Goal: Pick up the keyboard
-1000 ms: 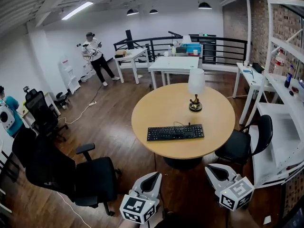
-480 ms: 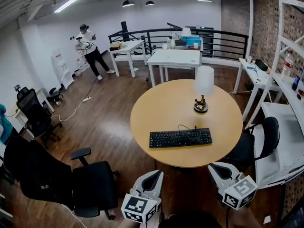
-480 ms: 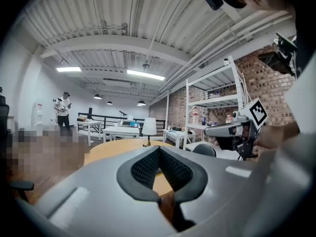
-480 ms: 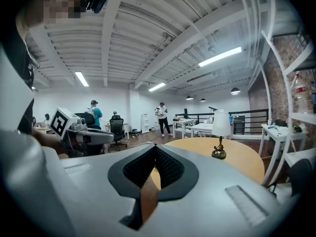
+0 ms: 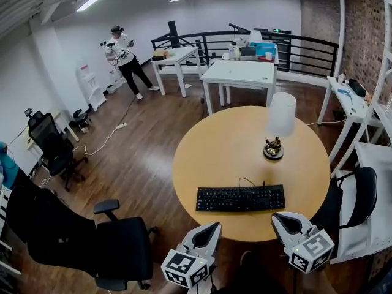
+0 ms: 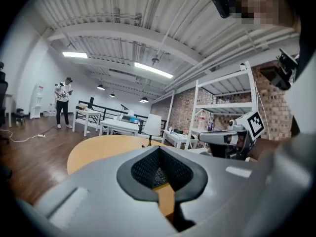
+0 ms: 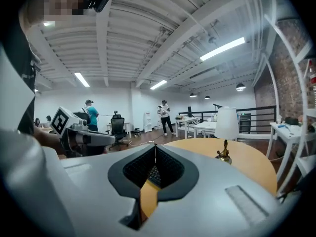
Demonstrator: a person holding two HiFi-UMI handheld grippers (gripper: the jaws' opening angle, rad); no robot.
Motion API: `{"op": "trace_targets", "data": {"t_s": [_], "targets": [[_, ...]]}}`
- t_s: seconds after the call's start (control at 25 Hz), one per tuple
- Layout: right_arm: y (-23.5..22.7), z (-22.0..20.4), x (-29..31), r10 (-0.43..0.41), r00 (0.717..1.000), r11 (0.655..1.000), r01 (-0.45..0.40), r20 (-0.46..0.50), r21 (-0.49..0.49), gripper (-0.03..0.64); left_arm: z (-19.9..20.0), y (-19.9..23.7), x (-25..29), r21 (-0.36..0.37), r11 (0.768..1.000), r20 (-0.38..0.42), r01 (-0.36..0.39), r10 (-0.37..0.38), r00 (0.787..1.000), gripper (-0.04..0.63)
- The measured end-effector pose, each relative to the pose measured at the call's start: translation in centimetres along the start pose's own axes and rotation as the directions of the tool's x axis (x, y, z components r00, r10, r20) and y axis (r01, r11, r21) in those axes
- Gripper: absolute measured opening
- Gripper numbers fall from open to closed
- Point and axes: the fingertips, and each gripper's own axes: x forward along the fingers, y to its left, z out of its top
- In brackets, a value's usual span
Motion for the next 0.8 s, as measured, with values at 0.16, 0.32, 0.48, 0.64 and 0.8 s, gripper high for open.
{"op": "trace_targets", "data": {"t_s": [0.16,0.32,0.48,0.64,0.8], "targets": [[-4.8,1.1,2.5,0.028,1.000,0.999,-0.028,0.009,-0.028,0.005,0.2,1.0,5.6,0.013,1.000,-0.019,0.009,-0.009,1.000,0.001],[-8.5,2.1,4.1,0.038,0.999,0.999,-0.037,0.011,-0.036,0.005,1.3,2.4,9.4,0.017,1.000,-0.021,-0.009,0.009,1.000,0.000],[-12.0,2.6,5.6,0.024,1.000,1.000,-0.024,0.014,-0.003,0.005,1.7,4.7,12.4,0.011,1.000,-0.039,-0.026,0.026,0.999,0.000],[-13.6,3.1,7.0,0.022,1.000,1.000,-0.022,0.010,0.006,0.005,2.7,7.1,13.6,0.018,1.000,-0.056,-0.023,0.024,0.998,0.000],[-16.0,2.7,8.7,-0.027,1.000,0.999,0.027,0.012,0.045,0.009,3.1,9.1,15.0,0.006,1.000,-0.058,-0.010,0.011,0.998,0.000]]}}
